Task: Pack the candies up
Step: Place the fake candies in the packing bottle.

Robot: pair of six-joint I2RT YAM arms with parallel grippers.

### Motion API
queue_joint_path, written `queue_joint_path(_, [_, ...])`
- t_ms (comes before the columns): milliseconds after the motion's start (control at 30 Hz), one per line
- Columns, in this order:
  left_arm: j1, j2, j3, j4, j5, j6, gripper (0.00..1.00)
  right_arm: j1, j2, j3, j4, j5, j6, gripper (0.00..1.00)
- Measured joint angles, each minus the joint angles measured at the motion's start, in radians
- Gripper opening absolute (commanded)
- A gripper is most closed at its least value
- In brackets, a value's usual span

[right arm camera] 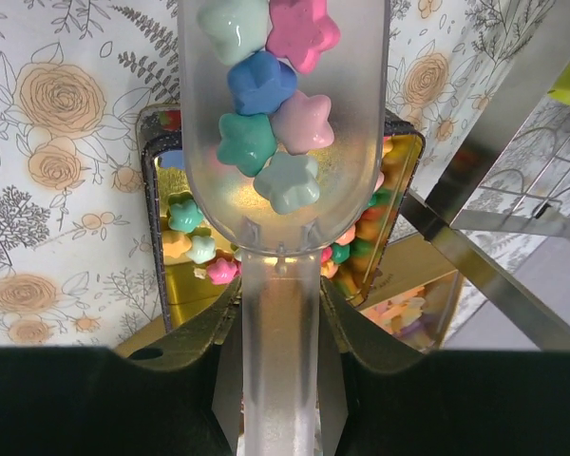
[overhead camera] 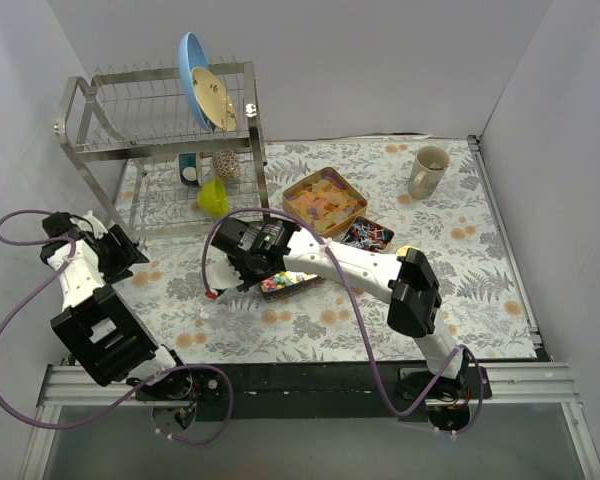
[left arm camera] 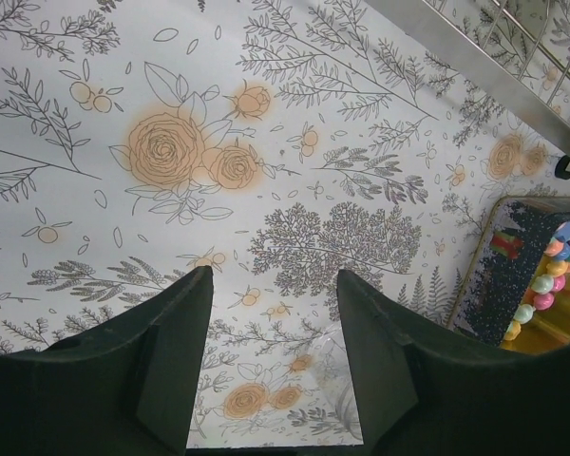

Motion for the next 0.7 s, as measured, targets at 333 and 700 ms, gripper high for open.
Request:
queue_joint_path(333, [0.045, 0.039, -0.013, -0.001, 0.074, 0.047, 0.53, 0.088, 0.097, 0.104, -0.041, 0.172, -0.098, 0.01])
queue_joint_path(700, [0.045, 0.039, -0.026, -0.006, 0.124, 0.095, 0.53, 0.106, 0.112, 0.121, -0.054, 0.323, -0.187, 0.01])
